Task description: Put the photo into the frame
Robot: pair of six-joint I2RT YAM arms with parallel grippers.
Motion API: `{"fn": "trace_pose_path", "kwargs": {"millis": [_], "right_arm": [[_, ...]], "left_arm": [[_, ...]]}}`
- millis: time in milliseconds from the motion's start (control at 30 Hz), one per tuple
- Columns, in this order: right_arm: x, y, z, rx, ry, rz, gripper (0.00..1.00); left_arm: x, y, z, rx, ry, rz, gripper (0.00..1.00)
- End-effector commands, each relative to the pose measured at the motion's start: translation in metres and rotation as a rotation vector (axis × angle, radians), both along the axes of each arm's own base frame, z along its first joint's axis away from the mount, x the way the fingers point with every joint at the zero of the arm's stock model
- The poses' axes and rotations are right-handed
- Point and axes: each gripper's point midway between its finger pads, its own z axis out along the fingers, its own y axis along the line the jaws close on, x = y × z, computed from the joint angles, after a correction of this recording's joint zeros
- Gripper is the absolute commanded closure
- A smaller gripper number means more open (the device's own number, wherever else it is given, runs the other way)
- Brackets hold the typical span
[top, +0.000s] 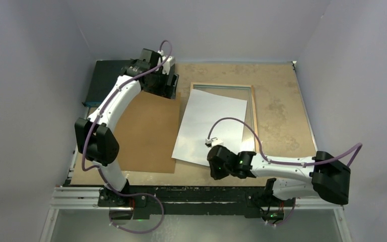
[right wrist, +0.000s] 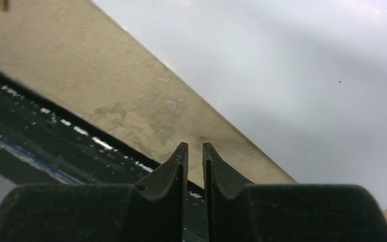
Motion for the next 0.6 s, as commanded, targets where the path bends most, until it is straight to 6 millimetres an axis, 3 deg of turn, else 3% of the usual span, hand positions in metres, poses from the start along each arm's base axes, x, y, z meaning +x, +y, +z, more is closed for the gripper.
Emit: {"fn": "trace_pose_path", "kwargs": {"millis": [0,333,567], "right_arm": [[0.019,-0.016,-0.012,-0.069,-0.075,-0.151,0.81],[0.043,-0.044,0.008,-0.112,-0.195,-0.357,0.81],[0.044,-0.047,0.016,-0.100,-0.191,-0.419,0.78]], "left_arm": [[0.004,0.021,0.033,0.081,-0.101,-0.002,0.16],[0.008,0.030,0.034,0.074,-0.107,0.014,0.16],[0.009,0.031,0.032,0.082,-0.117,-0.007,0.16]]}}
